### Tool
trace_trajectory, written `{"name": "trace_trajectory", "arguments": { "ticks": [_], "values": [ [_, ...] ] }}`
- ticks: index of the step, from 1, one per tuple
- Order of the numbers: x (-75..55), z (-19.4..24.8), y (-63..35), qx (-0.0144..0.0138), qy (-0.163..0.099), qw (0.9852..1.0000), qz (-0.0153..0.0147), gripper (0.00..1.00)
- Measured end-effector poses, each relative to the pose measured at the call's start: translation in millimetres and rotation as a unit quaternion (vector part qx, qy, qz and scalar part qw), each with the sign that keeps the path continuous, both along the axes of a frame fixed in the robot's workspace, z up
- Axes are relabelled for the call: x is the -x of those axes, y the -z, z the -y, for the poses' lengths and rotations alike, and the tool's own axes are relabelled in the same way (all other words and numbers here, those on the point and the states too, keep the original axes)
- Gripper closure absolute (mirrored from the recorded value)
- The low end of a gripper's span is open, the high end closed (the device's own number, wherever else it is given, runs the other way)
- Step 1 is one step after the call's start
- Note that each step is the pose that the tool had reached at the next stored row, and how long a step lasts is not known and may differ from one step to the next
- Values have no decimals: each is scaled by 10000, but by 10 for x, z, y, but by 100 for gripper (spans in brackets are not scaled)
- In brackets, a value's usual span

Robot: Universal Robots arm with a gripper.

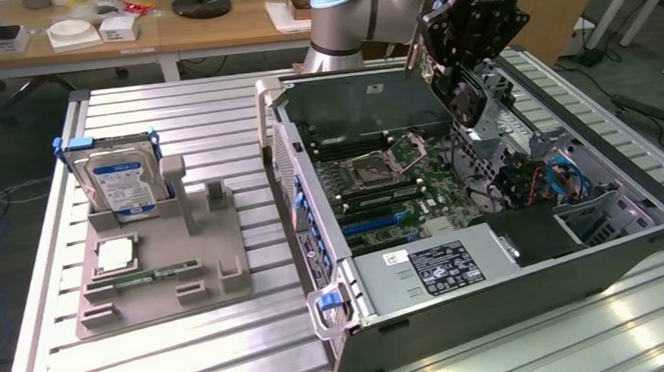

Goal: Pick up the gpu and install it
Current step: 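Insert the gpu into the slot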

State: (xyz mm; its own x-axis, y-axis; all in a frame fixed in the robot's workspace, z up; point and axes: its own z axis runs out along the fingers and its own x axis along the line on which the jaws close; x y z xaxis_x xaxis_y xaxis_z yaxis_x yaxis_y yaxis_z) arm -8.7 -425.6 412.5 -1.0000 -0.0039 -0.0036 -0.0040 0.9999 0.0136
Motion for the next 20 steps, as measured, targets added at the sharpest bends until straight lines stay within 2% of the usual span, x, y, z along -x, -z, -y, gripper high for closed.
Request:
{"name": "trace_trajectory", "arguments": {
  "ticks": [6, 11, 15, 20],
  "values": [
    [-2, 0, 3, 7, -50, 10000, 0, 73],
    [-2, 0, 16, 7, -395, 9992, 0, 73],
    [-3, 0, 24, 8, -745, 9972, 0, 73],
    [-3, 1, 31, 7, -1160, 9932, 1, 73]
  ]
}}
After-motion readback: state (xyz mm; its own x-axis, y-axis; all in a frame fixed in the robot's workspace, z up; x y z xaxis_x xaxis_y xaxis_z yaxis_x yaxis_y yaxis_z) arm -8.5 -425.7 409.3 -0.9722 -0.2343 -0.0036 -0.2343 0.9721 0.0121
